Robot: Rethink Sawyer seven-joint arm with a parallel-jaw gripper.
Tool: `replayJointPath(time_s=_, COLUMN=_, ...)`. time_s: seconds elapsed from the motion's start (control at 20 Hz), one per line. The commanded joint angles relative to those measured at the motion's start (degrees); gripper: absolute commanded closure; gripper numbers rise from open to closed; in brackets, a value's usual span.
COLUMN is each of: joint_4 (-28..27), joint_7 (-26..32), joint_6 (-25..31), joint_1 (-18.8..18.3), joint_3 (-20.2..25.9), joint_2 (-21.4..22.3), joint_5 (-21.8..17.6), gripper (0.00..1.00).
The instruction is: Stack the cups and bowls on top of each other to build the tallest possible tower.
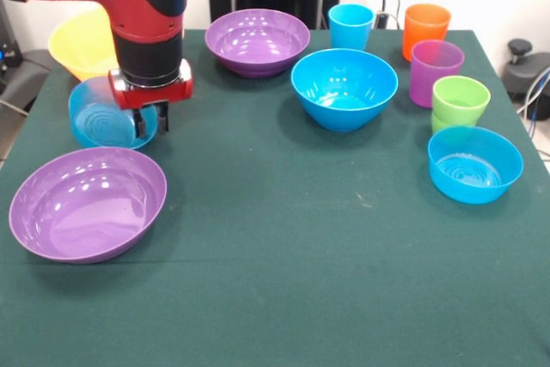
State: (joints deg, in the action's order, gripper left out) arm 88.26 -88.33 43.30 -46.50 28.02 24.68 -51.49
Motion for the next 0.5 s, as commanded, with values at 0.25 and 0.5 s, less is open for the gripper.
replayJointPath(time_s=0.25, joint_4=2.0, joint_7=13.4, joint_6=4.1, joint_1=-2.1, joint_3=4.3, joint_2=3.1, joint_5=4.6, gripper=1.00)
replayJointPath(time_s=0.5, joint_4=2.9, joint_7=15.1, joint_6=4.6, joint_1=-3.5, joint_3=7.1, joint_2=5.4, joint_5=7.5, gripper=1.00)
